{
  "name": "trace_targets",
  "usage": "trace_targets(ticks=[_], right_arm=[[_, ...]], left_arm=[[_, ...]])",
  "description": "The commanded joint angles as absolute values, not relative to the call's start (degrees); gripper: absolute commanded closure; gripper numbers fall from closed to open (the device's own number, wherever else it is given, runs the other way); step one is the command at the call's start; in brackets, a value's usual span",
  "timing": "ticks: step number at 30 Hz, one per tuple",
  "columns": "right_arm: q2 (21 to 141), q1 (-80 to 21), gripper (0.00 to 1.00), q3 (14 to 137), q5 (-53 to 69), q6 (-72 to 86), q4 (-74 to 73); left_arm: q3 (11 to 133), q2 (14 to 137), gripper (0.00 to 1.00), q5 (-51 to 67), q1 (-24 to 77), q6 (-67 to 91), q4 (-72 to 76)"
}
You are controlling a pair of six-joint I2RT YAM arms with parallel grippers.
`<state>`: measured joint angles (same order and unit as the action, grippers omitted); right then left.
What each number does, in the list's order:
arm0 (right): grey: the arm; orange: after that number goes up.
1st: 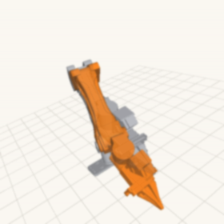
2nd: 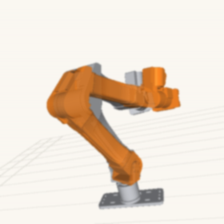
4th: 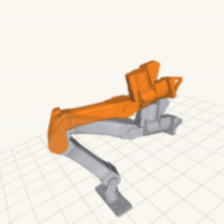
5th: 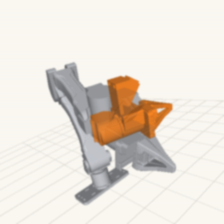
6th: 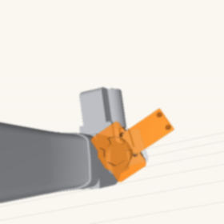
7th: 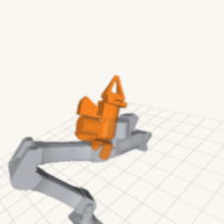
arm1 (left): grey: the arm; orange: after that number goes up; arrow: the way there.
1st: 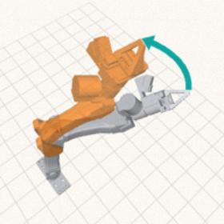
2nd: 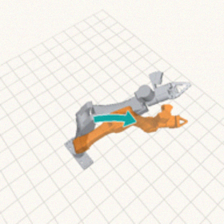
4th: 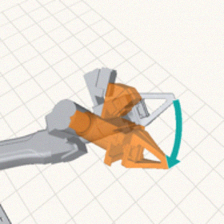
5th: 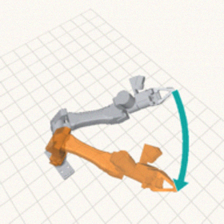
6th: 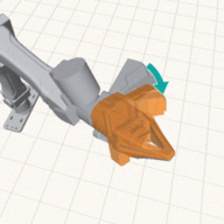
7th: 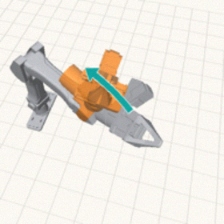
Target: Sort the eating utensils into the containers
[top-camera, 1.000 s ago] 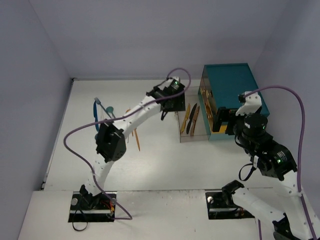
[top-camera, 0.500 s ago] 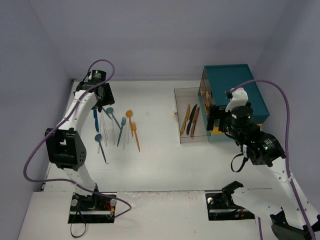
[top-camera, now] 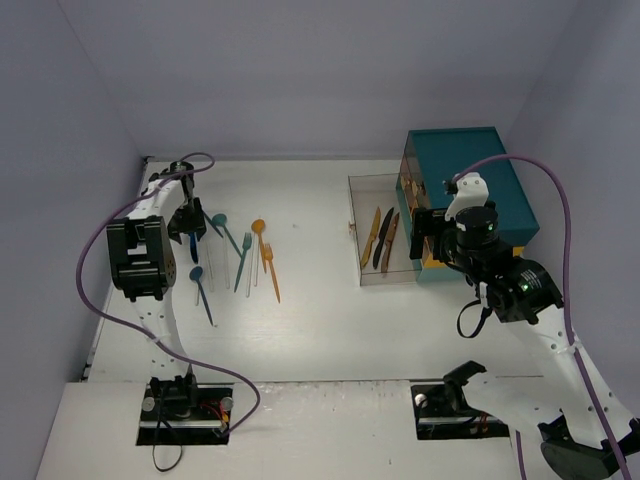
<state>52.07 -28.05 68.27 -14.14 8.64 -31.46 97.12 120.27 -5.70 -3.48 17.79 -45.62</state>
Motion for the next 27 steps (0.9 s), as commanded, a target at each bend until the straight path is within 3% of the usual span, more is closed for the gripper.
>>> trace_targets(ticks=[1, 27], right_arm=[[52.76, -27.69, 0.00, 70.08, -14.33, 7.73, -29.04], [54.23, -27.69, 0.00, 70.78, -13.18, 8.35, -28.98]], left_arm=[[100.81, 119.48, 0.57, -4.70, -4.88, 15.27, -45.24], [98.10, 125.45, 0.75, 1.64, -5.42, 14.44, -38.25]])
